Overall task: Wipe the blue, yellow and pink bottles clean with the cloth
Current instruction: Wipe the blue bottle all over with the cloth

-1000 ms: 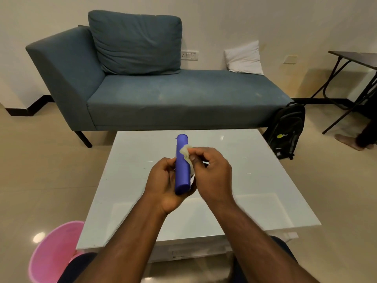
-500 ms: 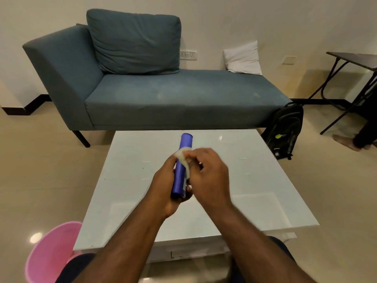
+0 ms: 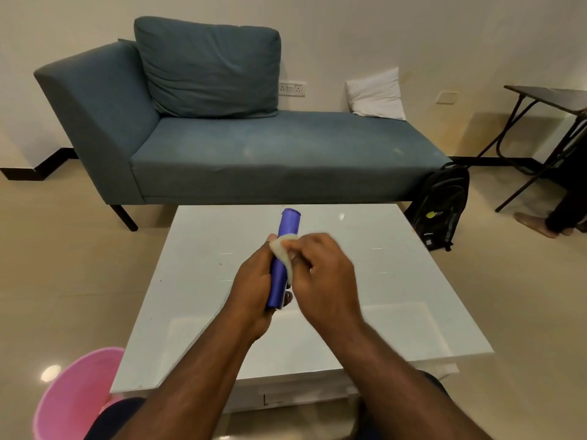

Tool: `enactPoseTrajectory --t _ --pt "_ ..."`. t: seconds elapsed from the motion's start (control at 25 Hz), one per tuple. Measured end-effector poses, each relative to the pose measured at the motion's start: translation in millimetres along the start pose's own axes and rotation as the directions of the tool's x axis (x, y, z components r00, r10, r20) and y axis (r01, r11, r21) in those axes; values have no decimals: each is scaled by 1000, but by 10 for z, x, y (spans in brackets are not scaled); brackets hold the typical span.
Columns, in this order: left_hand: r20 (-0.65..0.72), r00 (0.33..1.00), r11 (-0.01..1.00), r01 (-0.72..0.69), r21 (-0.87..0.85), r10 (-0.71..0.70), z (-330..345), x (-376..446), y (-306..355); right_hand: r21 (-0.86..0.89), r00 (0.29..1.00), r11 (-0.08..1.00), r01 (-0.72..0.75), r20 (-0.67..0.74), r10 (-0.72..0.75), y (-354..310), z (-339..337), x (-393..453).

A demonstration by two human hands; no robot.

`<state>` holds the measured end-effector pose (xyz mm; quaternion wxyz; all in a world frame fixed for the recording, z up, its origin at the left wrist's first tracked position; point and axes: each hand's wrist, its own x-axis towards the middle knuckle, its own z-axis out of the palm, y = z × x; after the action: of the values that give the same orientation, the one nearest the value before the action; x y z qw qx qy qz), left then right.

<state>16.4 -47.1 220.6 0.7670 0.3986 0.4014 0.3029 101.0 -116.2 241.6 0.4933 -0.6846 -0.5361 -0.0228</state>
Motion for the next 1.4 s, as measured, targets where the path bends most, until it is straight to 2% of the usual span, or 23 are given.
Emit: enactPoseTrajectory --t 0.12,0.24,0.36,0.52,0.68,0.84,0.92,1.0,1.08,1.16,1.32,1.4 --pt "17 992 982 -128 139 127 27 -14 -52 -44 994 996 -78 -75 75 140 -54 317" --pt "30 979 958 -204 203 202 18 -14 -31 -55 999 997 -51 -8 50 136 -37 295" --pt "35 976 954 -216 210 213 -15 11 -22 -49 1000 999 -10 27 12 159 -28 195" --pt "114 976 964 -203 172 186 16 -2 -20 23 994 996 -82 -68 83 222 -28 249" --pt "144 970 952 -223 211 195 -51 16 -43 -12 1000 1000 -11 -14 10 218 26 164" --pt "181 964 931 -238 276 193 -28 11 -114 -24 992 998 -62 -108 59 258 5 276" --pt "172 967 941 -229 250 190 -60 30 -120 -97 999 995 15 -41 -19 256 40 182" --pt "180 972 962 -188 196 153 -119 69 -131 -82 998 994 68 12 -68 300 37 86" --pt "189 977 988 -121 94 101 -129 66 -137 -16 1000 1000 6 -27 -6 371 44 59" --pt "197 978 998 -65 -24 68 -114 52 -134 -29 999 1000 -9 -32 8 388 112 -4" --pt "130 991 979 50 -195 -25 -170 104 -124 -105 995 993 48 87 -39 321 228 -262" --pt "145 987 968 94 -232 -61 -205 108 -123 -99 994 993 57 103 -47 292 203 -261"
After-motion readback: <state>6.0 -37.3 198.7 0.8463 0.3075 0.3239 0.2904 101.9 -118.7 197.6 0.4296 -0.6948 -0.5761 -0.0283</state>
